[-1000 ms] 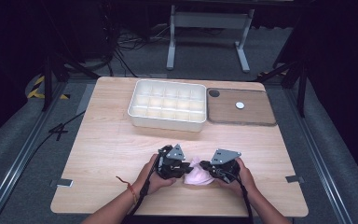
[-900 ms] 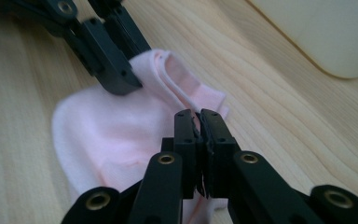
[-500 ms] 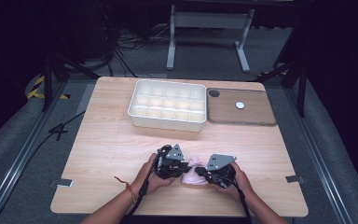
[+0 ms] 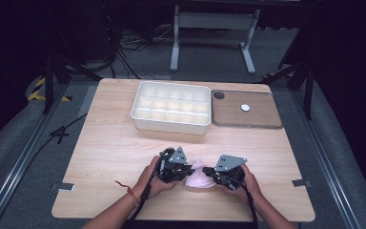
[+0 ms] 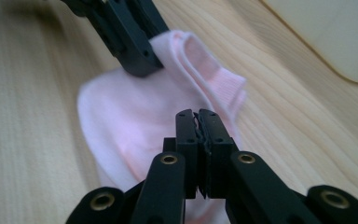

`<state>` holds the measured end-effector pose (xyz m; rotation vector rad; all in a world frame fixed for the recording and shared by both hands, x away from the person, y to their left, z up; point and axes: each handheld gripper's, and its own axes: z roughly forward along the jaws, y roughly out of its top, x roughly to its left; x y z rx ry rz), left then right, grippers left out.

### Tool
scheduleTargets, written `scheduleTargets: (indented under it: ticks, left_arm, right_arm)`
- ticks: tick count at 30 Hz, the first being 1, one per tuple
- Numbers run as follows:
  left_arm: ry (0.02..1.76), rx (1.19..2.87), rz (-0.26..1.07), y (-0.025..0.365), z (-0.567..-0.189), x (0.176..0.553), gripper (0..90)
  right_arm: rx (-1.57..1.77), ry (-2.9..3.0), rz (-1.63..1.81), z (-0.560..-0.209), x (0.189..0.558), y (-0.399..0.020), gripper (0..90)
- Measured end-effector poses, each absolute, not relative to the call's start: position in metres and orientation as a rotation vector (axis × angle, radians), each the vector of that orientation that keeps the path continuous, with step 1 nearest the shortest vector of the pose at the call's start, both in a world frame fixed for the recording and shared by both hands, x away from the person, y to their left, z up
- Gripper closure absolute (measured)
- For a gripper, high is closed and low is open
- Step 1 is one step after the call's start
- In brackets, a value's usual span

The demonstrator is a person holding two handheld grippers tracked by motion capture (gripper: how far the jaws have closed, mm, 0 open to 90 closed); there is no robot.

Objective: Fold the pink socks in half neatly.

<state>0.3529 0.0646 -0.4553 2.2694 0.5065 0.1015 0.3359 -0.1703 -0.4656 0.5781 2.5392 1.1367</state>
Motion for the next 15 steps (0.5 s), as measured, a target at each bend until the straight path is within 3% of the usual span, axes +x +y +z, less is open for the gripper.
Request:
scheduleTargets:
  ticks: [15]
  left_arm:
    - [0.475,2.249,0.081,0.0550,-0.4514,0.3483,81.9]
  right_arm:
    - [0.593,2.571,1.131,-0.4754,0.3407,-0.1656,89.3]
